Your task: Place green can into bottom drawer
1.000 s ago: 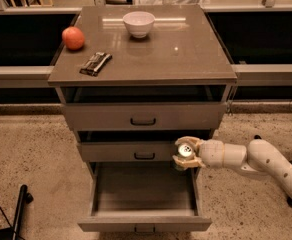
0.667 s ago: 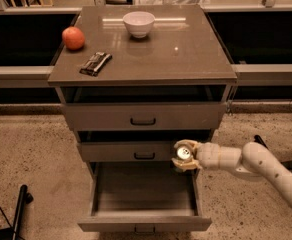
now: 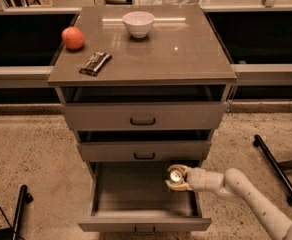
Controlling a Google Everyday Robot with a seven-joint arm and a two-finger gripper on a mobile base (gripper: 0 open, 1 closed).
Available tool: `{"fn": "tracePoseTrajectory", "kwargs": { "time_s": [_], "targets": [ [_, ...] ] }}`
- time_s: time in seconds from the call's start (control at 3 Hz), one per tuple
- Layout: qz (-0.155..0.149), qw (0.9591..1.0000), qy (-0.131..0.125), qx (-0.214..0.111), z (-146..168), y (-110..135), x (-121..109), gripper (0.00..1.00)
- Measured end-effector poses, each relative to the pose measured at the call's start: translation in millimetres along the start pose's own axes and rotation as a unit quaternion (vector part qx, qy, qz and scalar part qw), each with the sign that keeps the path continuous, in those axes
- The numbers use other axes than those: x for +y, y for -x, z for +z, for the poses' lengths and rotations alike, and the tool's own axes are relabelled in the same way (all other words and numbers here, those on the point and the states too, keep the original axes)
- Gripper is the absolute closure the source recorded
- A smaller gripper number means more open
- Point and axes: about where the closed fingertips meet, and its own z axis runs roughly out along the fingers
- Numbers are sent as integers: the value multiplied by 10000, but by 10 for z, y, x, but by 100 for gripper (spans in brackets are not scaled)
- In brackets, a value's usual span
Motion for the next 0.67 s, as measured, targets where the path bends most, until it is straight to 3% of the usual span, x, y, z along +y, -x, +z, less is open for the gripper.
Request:
{"fn": "tracePoseTrajectory", "kwargs": {
  "time_s": [0.33, 0.67],
  "targets": [
    [338, 9994, 67, 79, 121, -573, 182, 100],
    [536, 9983, 152, 163, 274, -940, 324, 100]
  ]
}}
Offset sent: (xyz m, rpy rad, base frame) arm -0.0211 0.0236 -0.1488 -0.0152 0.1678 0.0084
